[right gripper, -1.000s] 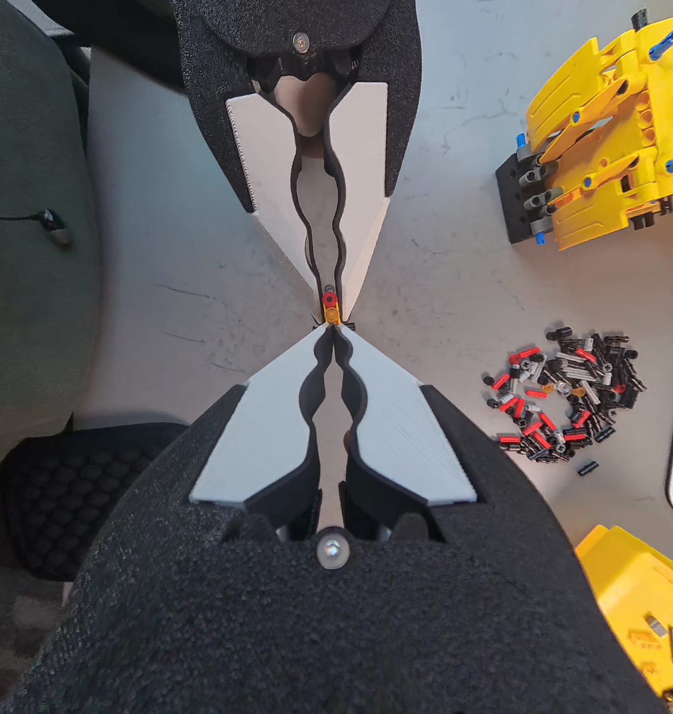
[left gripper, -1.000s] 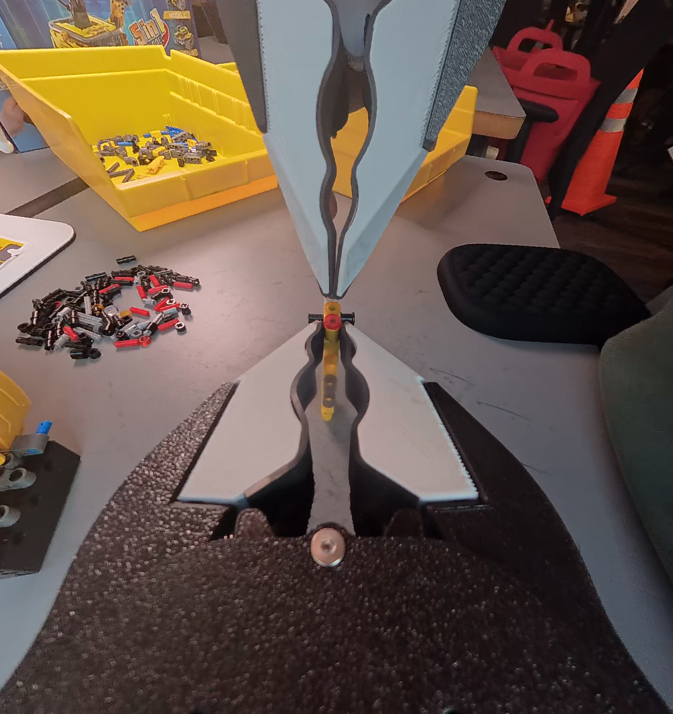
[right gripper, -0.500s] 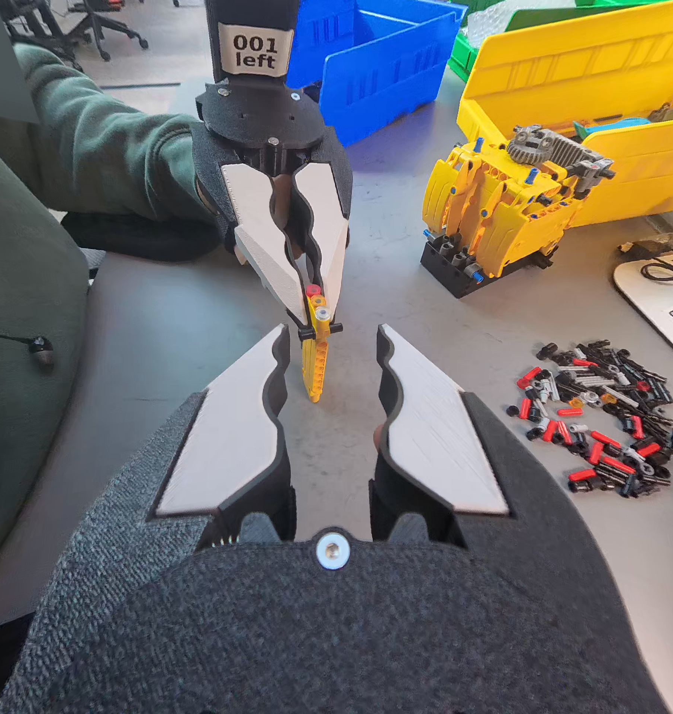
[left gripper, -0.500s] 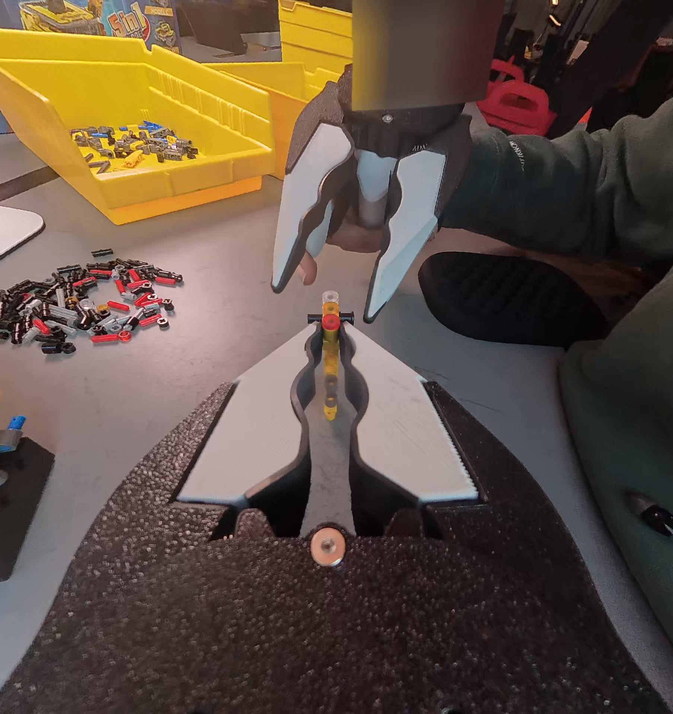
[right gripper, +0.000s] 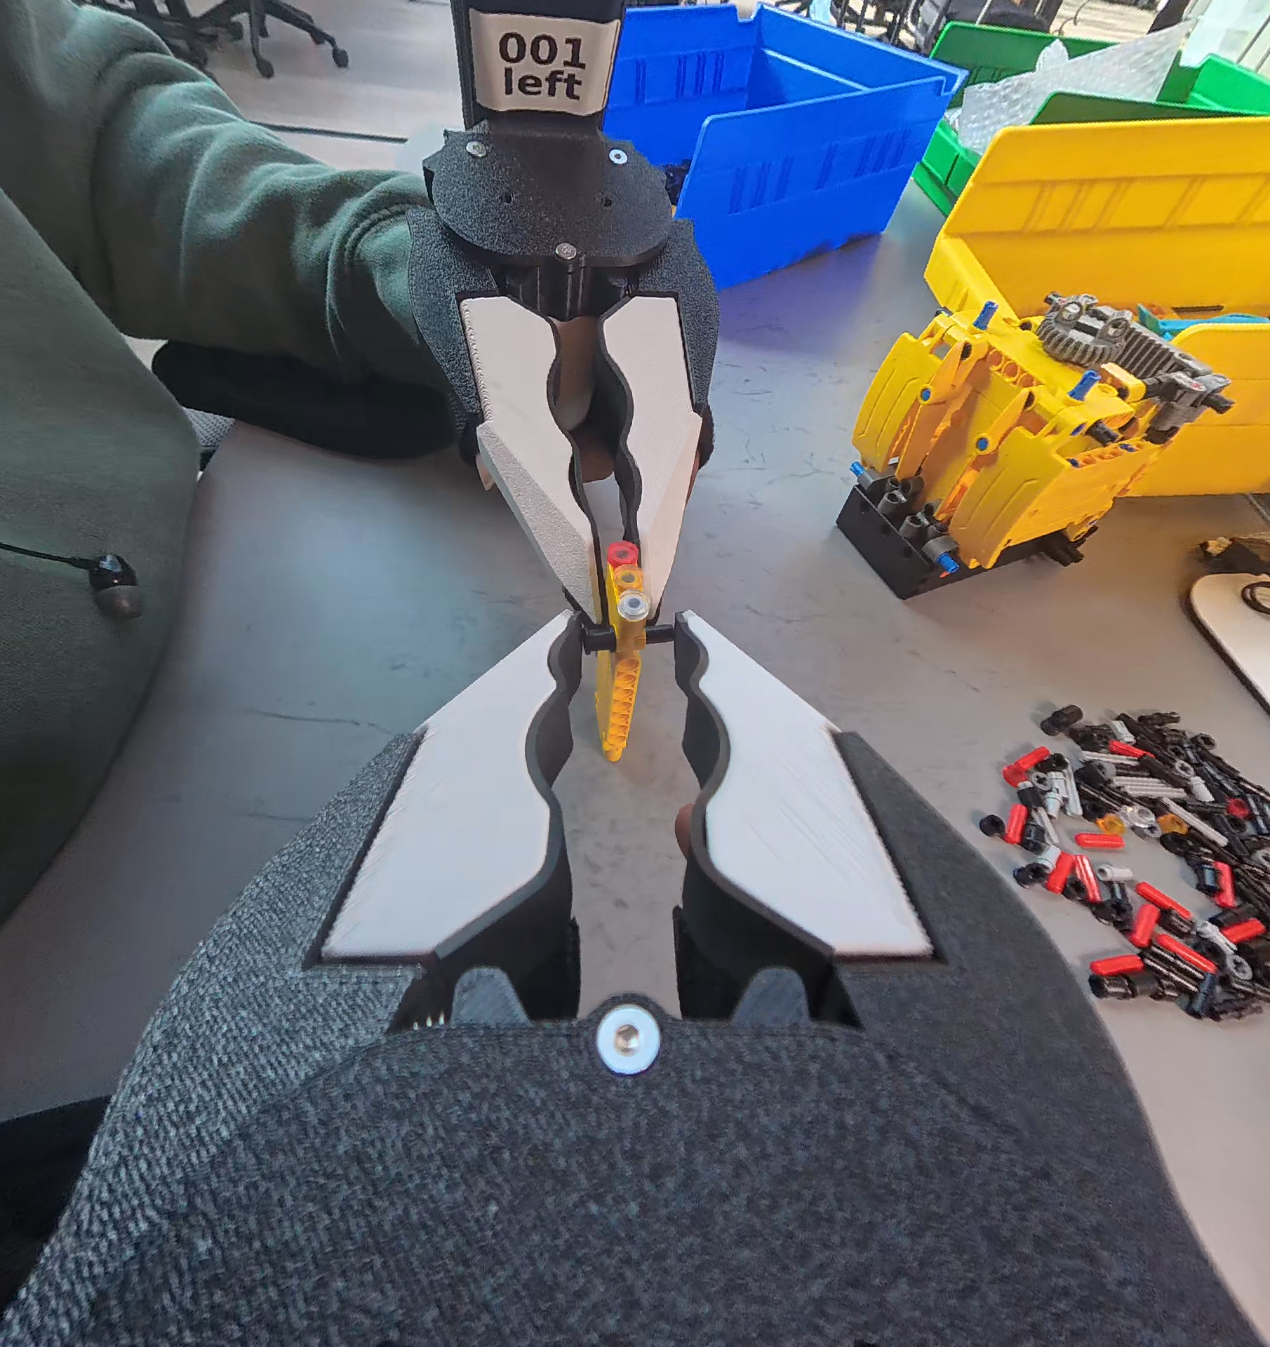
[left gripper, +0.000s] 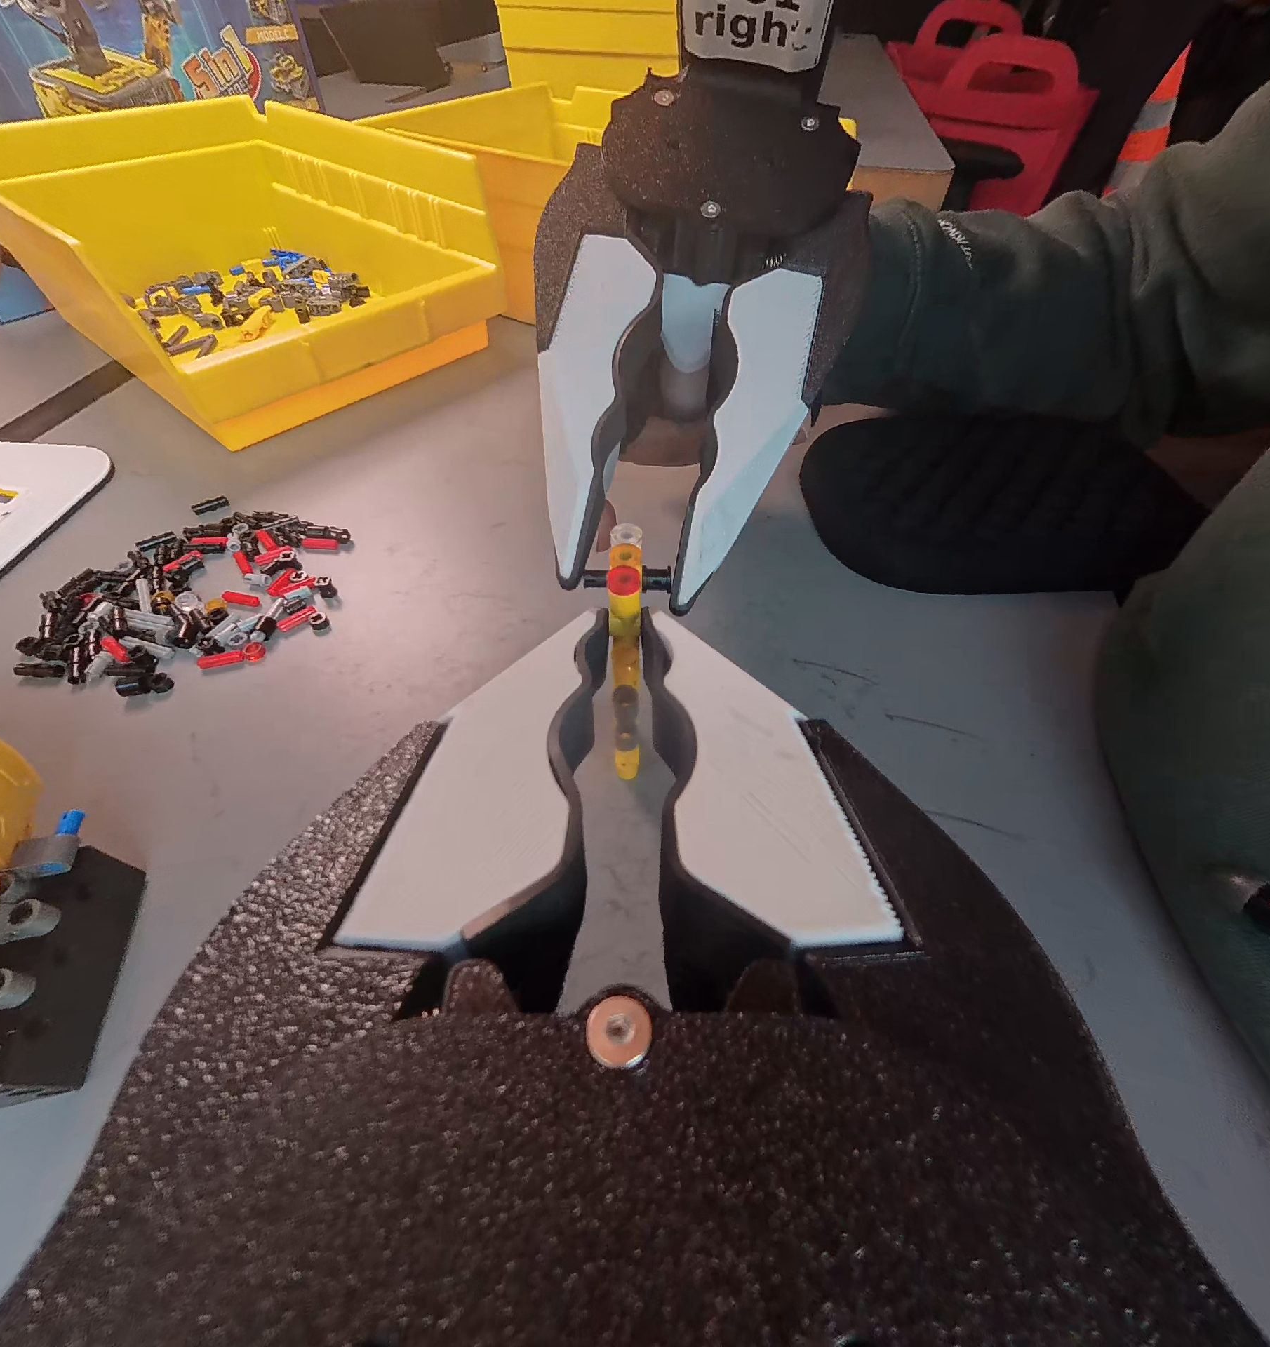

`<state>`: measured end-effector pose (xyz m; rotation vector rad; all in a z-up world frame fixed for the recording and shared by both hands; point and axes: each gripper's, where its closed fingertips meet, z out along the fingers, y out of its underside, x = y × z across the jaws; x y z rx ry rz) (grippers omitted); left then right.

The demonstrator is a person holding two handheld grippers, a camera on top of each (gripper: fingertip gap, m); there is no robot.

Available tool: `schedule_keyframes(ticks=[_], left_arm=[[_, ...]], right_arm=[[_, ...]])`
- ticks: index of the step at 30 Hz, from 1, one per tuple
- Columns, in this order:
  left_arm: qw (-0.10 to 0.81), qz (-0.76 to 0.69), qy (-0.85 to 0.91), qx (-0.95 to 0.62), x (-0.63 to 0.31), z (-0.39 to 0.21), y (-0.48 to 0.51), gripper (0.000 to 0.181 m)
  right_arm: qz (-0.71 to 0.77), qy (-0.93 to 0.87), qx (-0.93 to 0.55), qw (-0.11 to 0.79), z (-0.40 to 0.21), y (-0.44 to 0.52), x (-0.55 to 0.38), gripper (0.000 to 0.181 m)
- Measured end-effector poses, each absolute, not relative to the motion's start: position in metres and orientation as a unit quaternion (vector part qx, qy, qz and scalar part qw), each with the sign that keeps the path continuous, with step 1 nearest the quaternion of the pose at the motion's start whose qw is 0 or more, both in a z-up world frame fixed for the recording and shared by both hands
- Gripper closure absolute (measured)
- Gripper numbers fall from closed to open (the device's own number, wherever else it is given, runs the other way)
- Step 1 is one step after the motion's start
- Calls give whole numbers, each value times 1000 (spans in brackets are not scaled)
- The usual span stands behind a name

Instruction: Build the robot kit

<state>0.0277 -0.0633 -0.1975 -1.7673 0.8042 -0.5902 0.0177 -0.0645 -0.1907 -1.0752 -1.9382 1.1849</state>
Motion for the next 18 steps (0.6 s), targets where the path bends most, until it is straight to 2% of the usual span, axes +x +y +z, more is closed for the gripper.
schedule_keyframes(ticks=[1,3,7,12,15,18], left_arm=[[527,-243,338,-741,27,-199,-63,173],[526,-238,342,-741,28,-199,-64,172],[526,-235,343,-742,27,-199,-64,163],[533,-248,345,-732,28,-192,-67,153],[543,-261,344,-721,27,-183,-70,146],[562,-276,330,-706,20,-170,-72,143]], right_arm=[[449,-730,-411,312,-190,-63,17,155],[475,-711,-416,309,-181,-62,18,137],[516,-628,-473,342,-153,-29,7,121],[459,-590,-552,369,-164,7,-27,97],[424,-608,-557,375,-173,11,-59,111],[398,-624,-570,357,-191,17,-92,113]])
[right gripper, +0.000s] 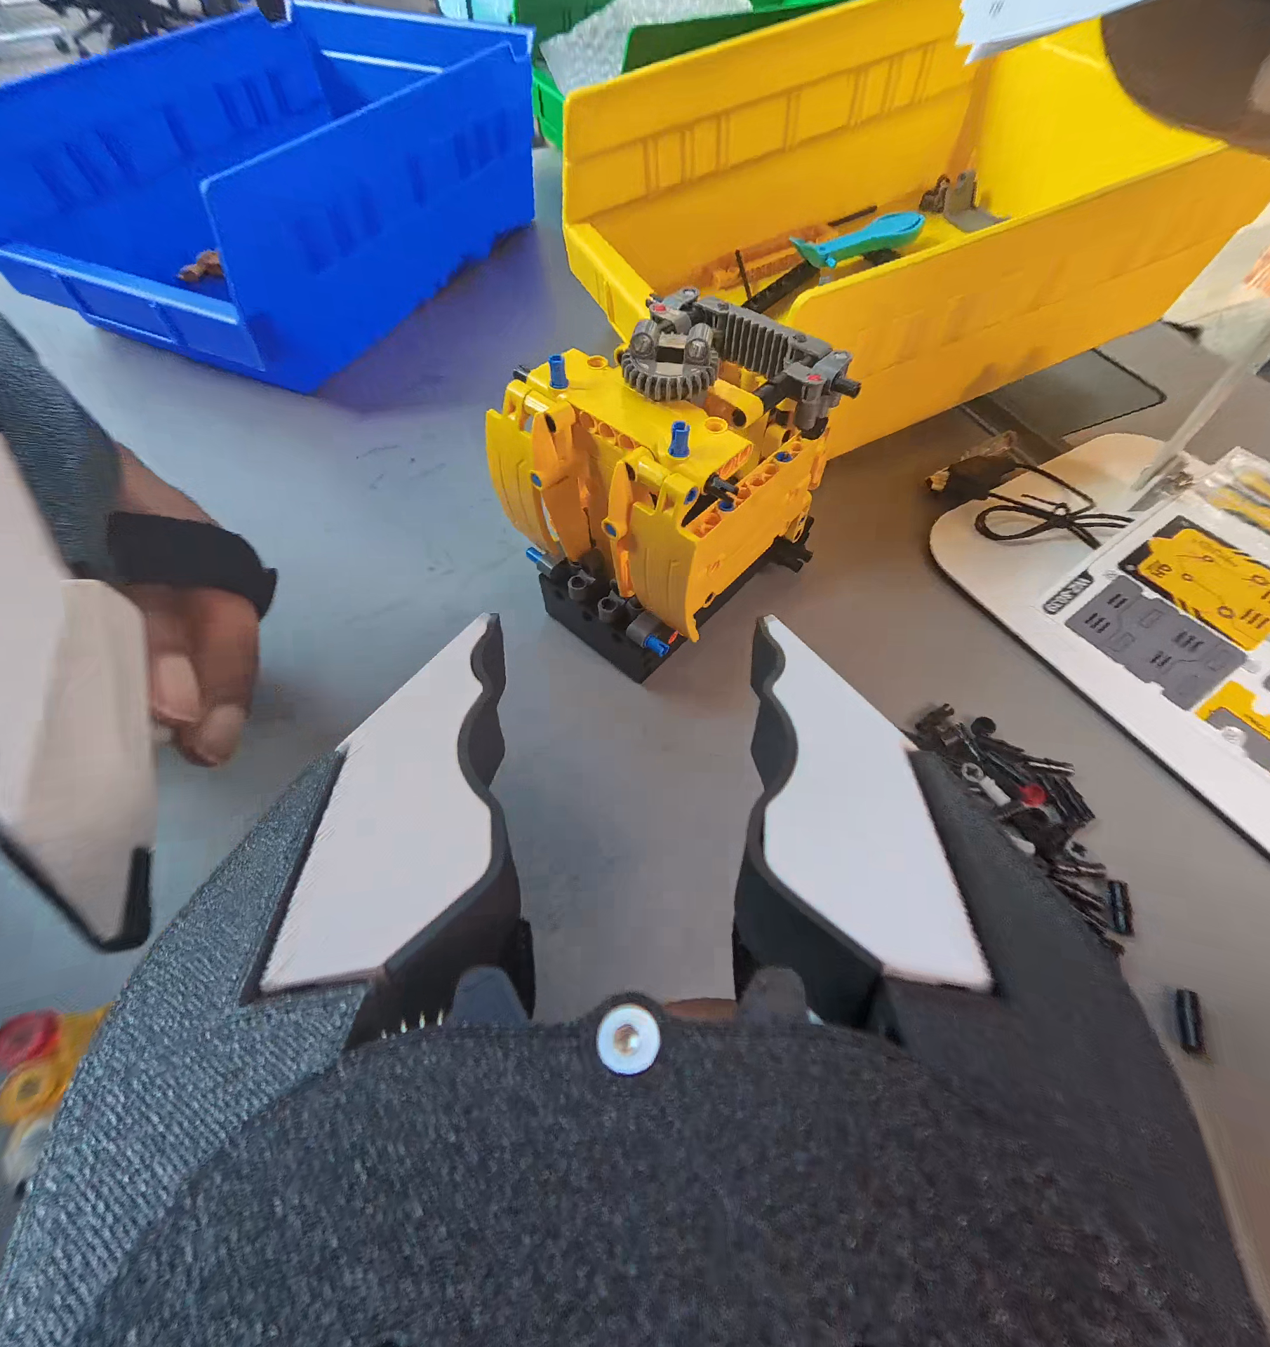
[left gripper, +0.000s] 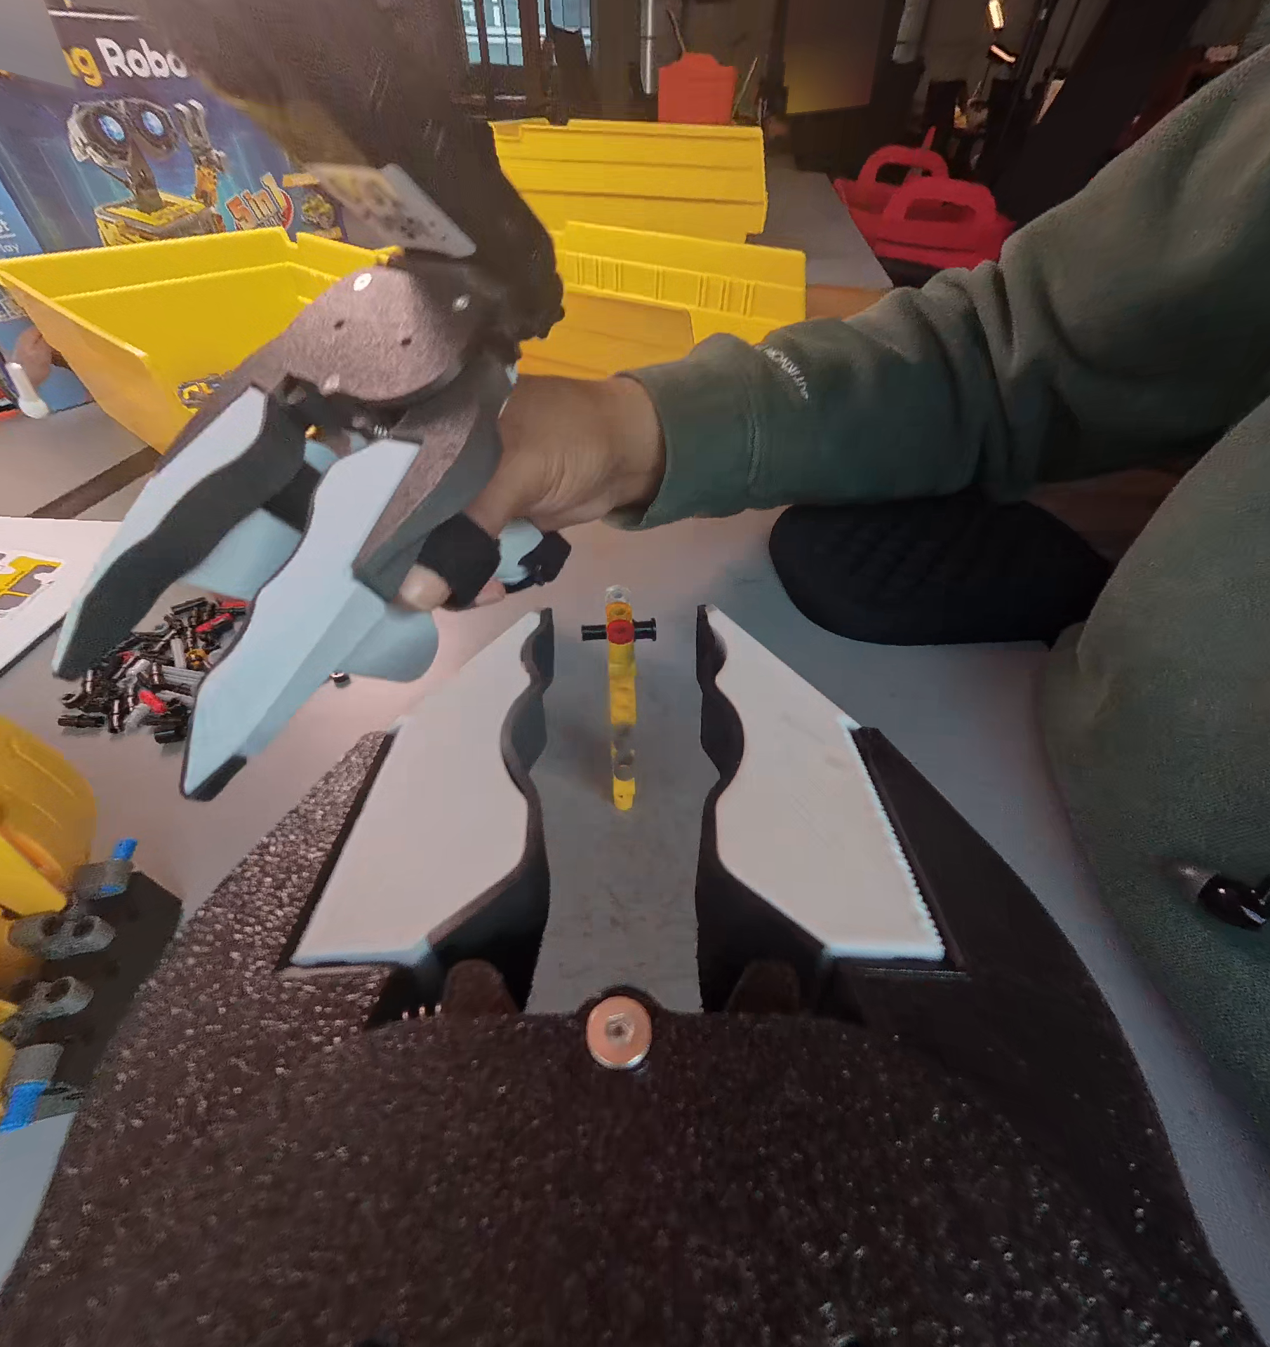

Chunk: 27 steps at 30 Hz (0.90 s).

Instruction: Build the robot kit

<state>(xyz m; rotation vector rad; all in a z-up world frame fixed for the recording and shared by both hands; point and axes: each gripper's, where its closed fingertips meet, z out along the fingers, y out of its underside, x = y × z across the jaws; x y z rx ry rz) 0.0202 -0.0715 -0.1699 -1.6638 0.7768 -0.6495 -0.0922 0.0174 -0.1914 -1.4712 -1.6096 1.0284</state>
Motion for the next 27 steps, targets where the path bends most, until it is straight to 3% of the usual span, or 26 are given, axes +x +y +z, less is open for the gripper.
schedule_keyframes(ticks=[4,8,11,19,27], left_arm=[[585,-271,300,-703,4,-161,-66,142],[594,-262,283,-706,-5,-160,-61,142],[599,-256,276,-706,-7,-159,-58,142],[656,-221,239,-681,-33,-134,-54,144],[677,-182,185,-689,-80,-131,-41,136]], right_arm=[[381,-619,-583,363,-208,27,-124,116],[386,-614,-556,406,-199,27,-136,139],[376,-625,-543,416,-199,26,-135,145],[418,-712,-459,327,-200,7,-73,148],[435,-664,-496,352,-199,28,-31,149]])
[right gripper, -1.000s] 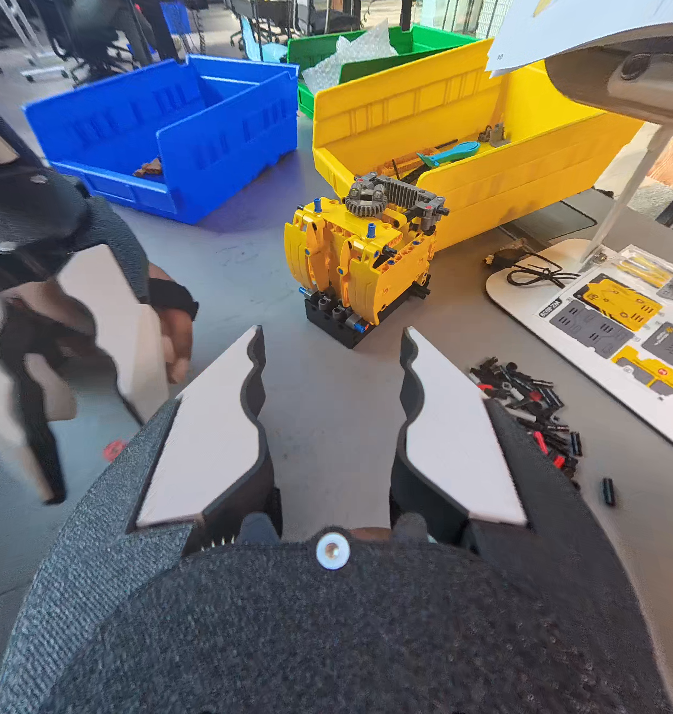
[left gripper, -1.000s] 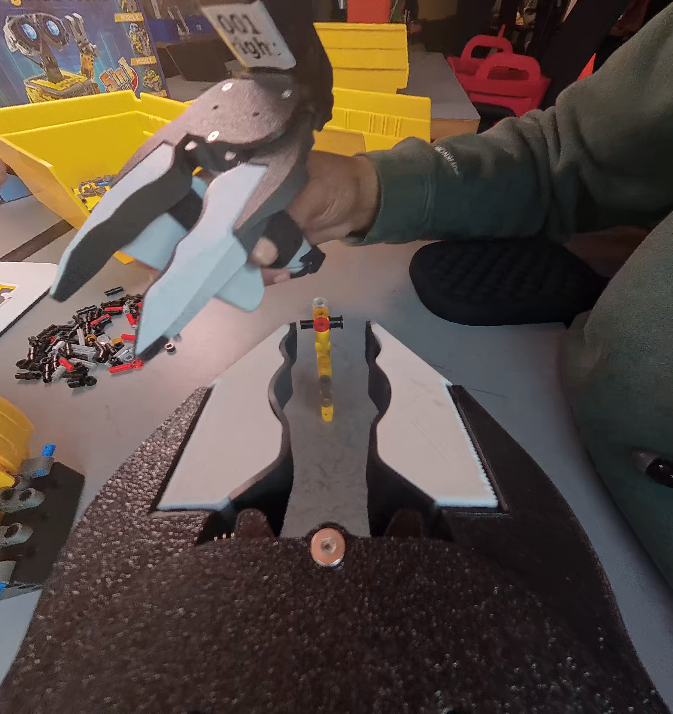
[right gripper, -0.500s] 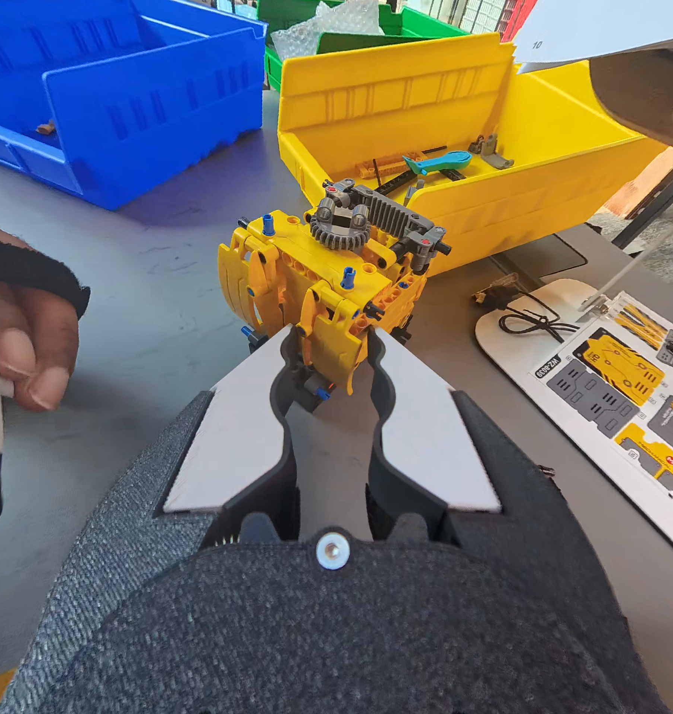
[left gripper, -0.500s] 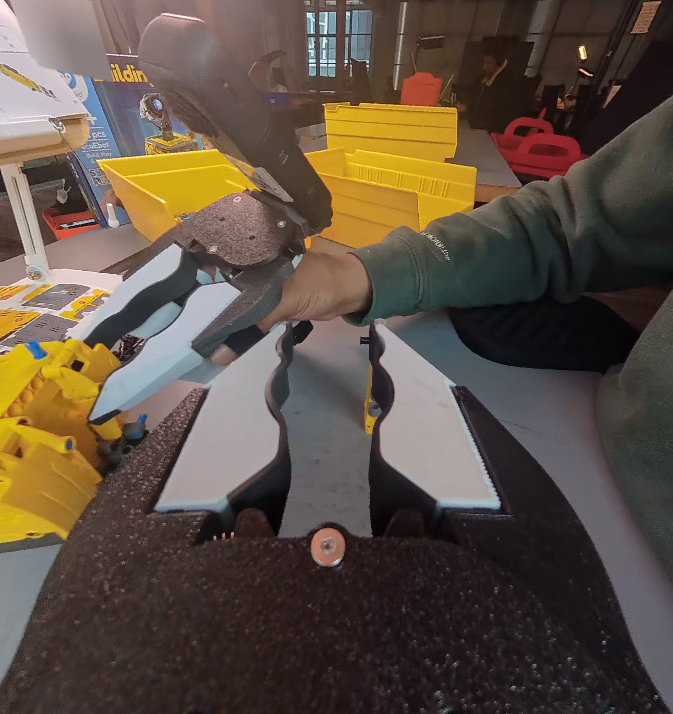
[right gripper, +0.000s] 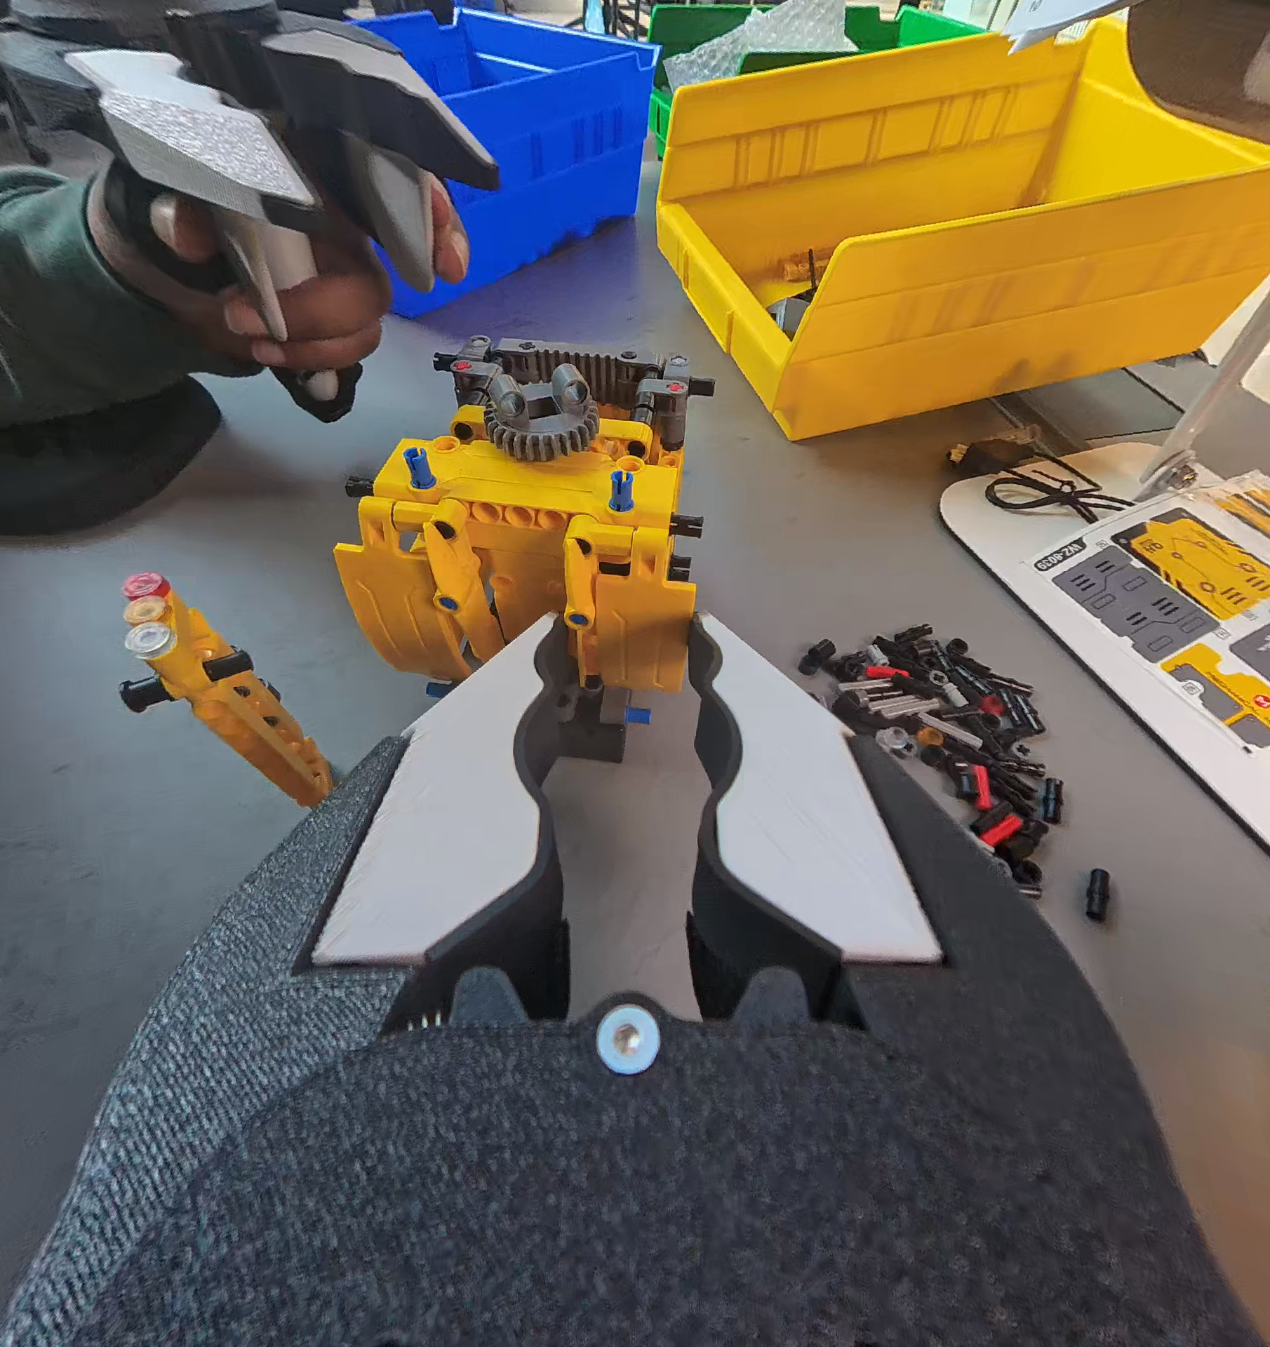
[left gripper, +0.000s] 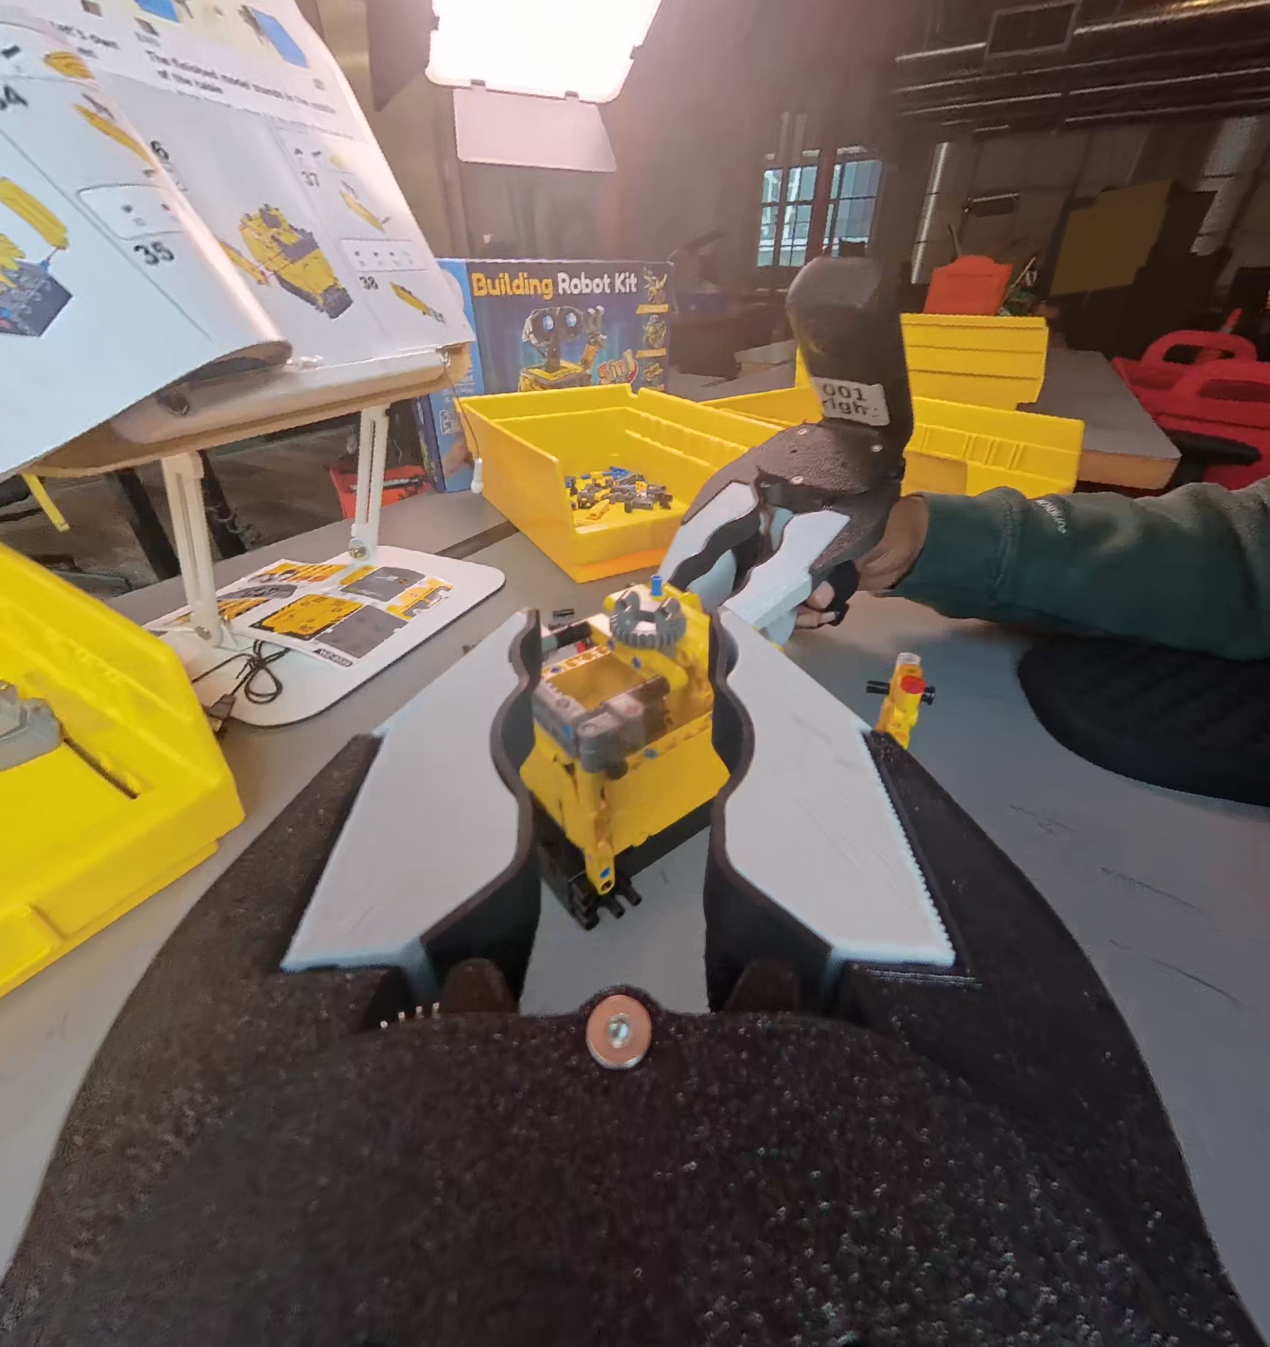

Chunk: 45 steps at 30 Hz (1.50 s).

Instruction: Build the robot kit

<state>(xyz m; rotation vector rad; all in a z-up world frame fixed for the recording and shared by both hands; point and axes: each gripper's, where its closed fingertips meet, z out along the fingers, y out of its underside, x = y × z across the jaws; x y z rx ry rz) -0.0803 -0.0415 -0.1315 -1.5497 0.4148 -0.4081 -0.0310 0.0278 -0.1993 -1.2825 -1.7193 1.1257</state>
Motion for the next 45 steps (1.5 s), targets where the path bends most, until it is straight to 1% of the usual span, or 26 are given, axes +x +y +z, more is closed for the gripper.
schedule_keyframes(ticks=[2,4,6,8,10,12,16,18,21,25,29,32,36,40,45], left_arm=[[658,-182,173,-709,-92,-142,-38,127],[637,-182,171,-729,-98,-155,-36,121],[612,-184,177,-748,-97,-170,-35,119],[598,-184,192,-756,-87,-180,-32,121],[583,-173,214,-764,-76,-188,-29,124],[584,-154,226,-764,-69,-189,-24,132],[590,-133,232,-762,-66,-189,-21,157],[590,-127,235,-762,-65,-190,-21,159],[589,-124,242,-761,-63,-191,-22,158],[596,-121,243,-756,-62,-188,-27,148],[596,-121,242,-756,-63,-189,-30,145],[590,-116,241,-761,-63,-191,-28,145],[589,-108,240,-764,-64,-193,-27,152],[596,-120,224,-761,-68,-189,-26,149],[635,-151,184,-734,-80,-171,-28,144]], right_arm=[[430,-667,-498,350,-199,28,-25,149],[425,-672,-495,350,-199,27,-16,149],[422,-675,-495,349,-199,27,-7,149],[416,-675,-497,353,-199,28,1,148],[409,-672,-499,363,-199,29,6,149],[403,-668,-502,372,-199,28,8,149],[407,-661,-505,377,-199,28,13,150],[412,-659,-505,376,-199,27,14,151],[416,-655,-504,380,-199,27,12,151],[428,-646,-504,382,-199,28,11,151],[428,-640,-502,393,-199,28,8,151],[422,-642,-497,403,-199,27,6,151],[415,-639,-497,415,-200,28,4,150],[411,-636,-494,427,-199,29,2,149],[429,-623,-480,445,-190,28,2,148]])
